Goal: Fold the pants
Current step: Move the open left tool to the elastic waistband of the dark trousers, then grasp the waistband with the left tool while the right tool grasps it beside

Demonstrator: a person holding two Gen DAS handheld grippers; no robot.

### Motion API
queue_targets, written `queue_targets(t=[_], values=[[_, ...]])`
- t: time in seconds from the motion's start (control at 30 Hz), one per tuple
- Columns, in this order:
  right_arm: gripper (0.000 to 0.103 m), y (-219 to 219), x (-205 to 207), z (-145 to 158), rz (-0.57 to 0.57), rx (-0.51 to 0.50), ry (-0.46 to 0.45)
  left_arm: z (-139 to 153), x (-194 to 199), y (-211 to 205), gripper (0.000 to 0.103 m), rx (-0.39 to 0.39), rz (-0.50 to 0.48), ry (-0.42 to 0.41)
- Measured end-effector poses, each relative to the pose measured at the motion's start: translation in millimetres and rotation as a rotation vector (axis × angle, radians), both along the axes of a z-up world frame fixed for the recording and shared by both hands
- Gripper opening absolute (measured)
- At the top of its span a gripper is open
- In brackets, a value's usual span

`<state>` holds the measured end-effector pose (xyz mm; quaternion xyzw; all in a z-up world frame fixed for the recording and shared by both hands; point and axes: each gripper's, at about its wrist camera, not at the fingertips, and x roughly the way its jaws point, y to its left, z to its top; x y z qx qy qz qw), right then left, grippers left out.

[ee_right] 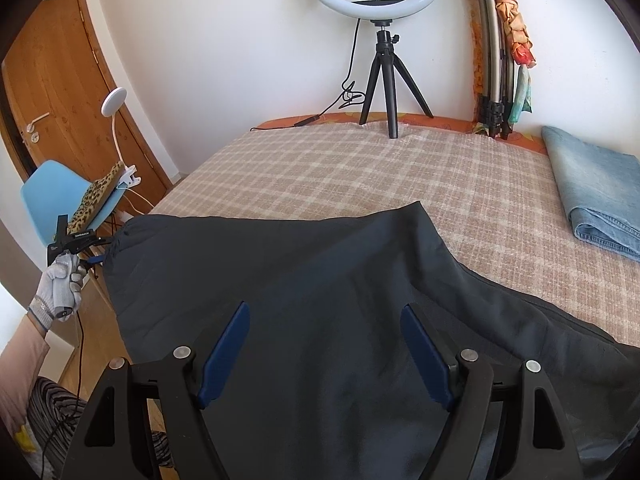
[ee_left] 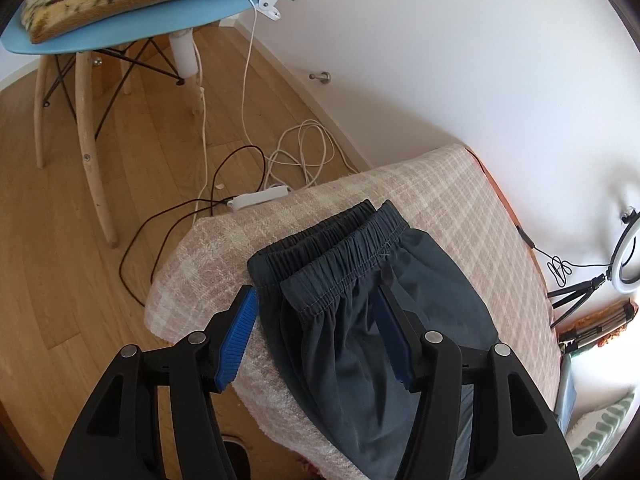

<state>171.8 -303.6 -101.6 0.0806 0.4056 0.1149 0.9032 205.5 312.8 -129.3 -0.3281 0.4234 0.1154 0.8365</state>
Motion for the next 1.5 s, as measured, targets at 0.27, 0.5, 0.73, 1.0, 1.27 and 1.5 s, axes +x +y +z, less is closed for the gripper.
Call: queue_targets(t=[0.27, 0.5, 0.73, 1.0, 1.27, 1.5], values=[[0.080, -3, -1, -3, 0.006, 0.002, 0.012, -11, 9, 7, 0.059, 0.002, 0.013, 0.024], [0.080, -3, 2, -5, 0.010, 0.005, 0.026, -15, 13, 5, 0.056, 0.055, 0.018, 0.012], [0.080, -2, 1, -2, 0.009, -0.002, 0.020, -14, 17, -6, 0.023, 0.103, -0.009, 0.000], [0.080, -9, 0, 1, -0.023, 0.007, 0.012, 25, 13, -39, 0.019, 0.262, -0.068, -0.090], [0.080, -17, 3, 3, -0.045, 0.047, 0.013, 82, -8, -140, 0.019, 0.437, -0.306, -0.281], [0.080, -17, 4, 2, -0.020, 0.112, 0.026, 86, -34, -250, 0.019, 0.508, -0.592, -0.370]])
